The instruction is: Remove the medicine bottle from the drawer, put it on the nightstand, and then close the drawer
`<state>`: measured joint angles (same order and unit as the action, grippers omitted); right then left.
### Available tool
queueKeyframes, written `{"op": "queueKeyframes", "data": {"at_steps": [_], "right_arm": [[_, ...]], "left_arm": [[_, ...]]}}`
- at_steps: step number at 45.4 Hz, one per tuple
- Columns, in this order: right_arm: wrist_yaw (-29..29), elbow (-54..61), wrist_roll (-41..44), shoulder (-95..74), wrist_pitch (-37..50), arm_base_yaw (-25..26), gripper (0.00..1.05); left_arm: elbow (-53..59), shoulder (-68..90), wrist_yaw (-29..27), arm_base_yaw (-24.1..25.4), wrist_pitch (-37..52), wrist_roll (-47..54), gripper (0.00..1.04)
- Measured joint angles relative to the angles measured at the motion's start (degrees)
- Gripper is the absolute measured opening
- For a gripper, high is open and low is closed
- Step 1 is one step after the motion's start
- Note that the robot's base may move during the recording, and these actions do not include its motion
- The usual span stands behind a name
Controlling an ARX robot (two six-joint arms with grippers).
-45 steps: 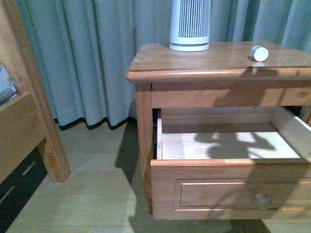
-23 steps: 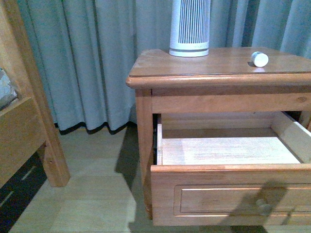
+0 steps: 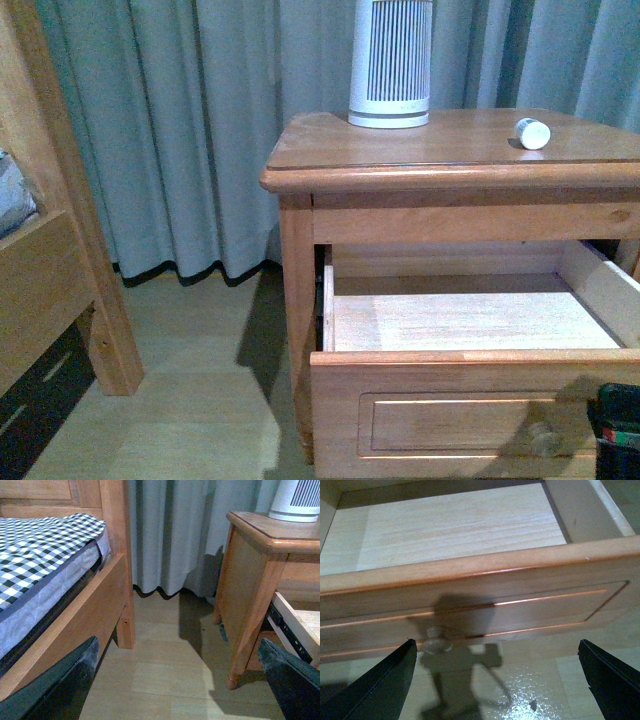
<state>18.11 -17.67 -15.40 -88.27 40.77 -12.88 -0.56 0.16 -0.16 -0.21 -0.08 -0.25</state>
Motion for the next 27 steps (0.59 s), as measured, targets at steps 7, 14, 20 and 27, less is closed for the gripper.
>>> {"op": "queueKeyframes", "data": {"at_steps": [7,14,20,27], "right_arm": [[0.09,-5.64,1.92,-8.90,5.27,0.85,0.98],[-0.24,-13.25,3.69,-17.84,4.81,4.00,0.98],[0.52,-23.91,6.43,-26.29,3.54,7.80,0.98],[0.74,-32.72,9.99,-31.01,3.13,10.25,0.98]], "left_arm": [[0.00,-0.02,0.02,0.00,0.00,0.00,0.98],[0.00,-0.02,0.00,0.00,0.00,0.02,0.98],[0.00,-0.02,0.02,0.00,0.00,0.02,0.98],[0.00,-0.02,0.02,0.00,0.00,0.00,0.98]]}}
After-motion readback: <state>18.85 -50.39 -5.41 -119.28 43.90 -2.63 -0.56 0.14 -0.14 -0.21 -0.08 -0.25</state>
